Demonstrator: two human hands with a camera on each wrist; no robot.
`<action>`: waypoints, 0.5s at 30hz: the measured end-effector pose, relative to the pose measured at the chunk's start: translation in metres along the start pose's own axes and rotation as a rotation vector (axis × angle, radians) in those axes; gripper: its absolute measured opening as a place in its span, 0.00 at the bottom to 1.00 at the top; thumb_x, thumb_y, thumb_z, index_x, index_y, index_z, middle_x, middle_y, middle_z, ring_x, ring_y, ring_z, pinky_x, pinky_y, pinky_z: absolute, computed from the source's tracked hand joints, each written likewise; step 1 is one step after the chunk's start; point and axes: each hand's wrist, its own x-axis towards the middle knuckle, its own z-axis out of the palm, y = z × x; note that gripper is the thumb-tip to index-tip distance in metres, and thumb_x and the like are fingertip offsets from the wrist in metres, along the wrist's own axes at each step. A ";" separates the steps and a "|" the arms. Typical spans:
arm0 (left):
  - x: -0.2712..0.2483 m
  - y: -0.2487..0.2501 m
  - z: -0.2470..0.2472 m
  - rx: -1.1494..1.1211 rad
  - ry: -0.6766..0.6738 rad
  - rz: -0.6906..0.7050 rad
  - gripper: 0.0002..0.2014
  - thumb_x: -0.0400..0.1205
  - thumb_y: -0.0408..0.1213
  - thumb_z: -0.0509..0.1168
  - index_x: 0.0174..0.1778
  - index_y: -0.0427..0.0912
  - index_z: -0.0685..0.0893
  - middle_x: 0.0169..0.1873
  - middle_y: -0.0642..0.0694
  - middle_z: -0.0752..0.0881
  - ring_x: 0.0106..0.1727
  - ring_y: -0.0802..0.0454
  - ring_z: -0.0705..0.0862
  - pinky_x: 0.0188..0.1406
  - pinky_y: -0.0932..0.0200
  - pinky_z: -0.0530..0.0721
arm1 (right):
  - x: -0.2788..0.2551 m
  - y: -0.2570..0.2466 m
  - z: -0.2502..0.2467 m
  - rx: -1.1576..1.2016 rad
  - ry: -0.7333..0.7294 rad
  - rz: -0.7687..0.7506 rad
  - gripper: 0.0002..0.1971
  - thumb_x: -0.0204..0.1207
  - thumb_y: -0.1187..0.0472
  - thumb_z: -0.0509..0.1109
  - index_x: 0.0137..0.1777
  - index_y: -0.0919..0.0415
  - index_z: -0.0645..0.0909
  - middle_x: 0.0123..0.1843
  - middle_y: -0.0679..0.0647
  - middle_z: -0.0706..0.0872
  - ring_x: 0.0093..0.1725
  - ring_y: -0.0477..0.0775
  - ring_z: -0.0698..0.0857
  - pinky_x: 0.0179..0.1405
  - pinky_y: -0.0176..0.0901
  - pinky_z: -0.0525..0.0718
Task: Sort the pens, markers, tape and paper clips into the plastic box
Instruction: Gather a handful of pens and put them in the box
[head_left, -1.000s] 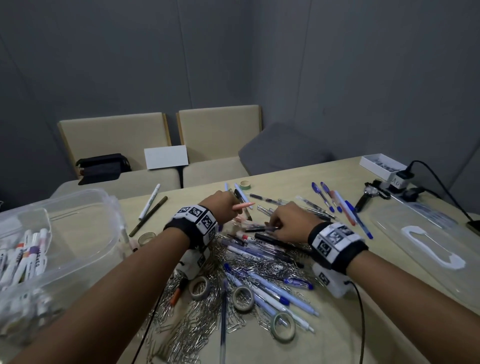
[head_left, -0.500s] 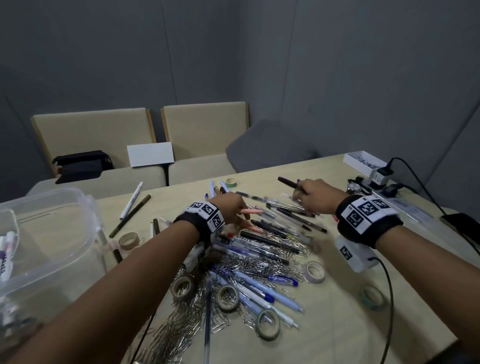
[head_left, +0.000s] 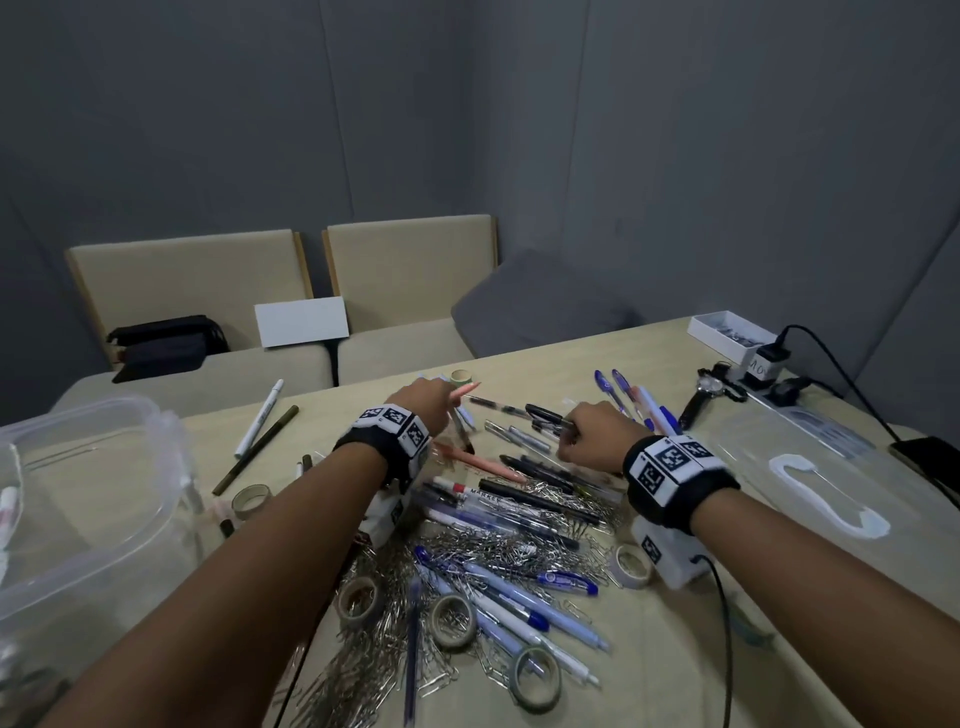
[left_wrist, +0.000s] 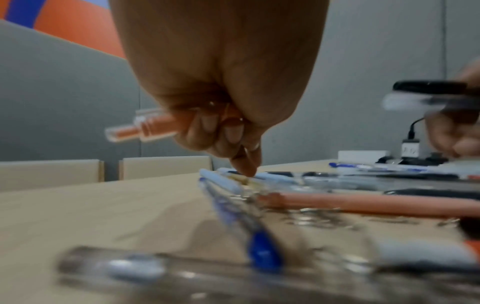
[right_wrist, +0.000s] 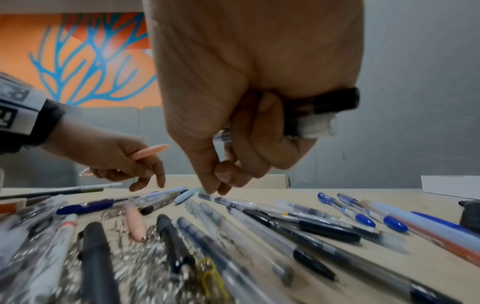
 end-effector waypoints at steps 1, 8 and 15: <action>0.002 -0.008 -0.002 0.000 -0.017 -0.006 0.15 0.81 0.30 0.59 0.61 0.45 0.84 0.55 0.38 0.85 0.52 0.38 0.85 0.49 0.48 0.83 | 0.003 0.001 -0.002 0.010 0.010 0.002 0.06 0.71 0.60 0.66 0.37 0.61 0.82 0.37 0.58 0.85 0.37 0.58 0.87 0.37 0.51 0.86; 0.008 -0.027 -0.005 0.041 -0.085 0.051 0.10 0.83 0.36 0.62 0.55 0.47 0.88 0.50 0.41 0.88 0.50 0.41 0.86 0.48 0.52 0.80 | 0.025 0.002 -0.007 0.019 0.069 0.049 0.07 0.72 0.58 0.66 0.43 0.59 0.83 0.41 0.56 0.86 0.39 0.56 0.87 0.47 0.53 0.87; 0.019 -0.007 0.003 0.105 -0.035 0.139 0.08 0.81 0.38 0.64 0.50 0.49 0.88 0.47 0.44 0.86 0.45 0.43 0.83 0.41 0.54 0.79 | 0.039 -0.011 0.006 -0.018 0.047 0.082 0.08 0.71 0.57 0.68 0.46 0.59 0.82 0.48 0.60 0.85 0.43 0.60 0.86 0.43 0.48 0.87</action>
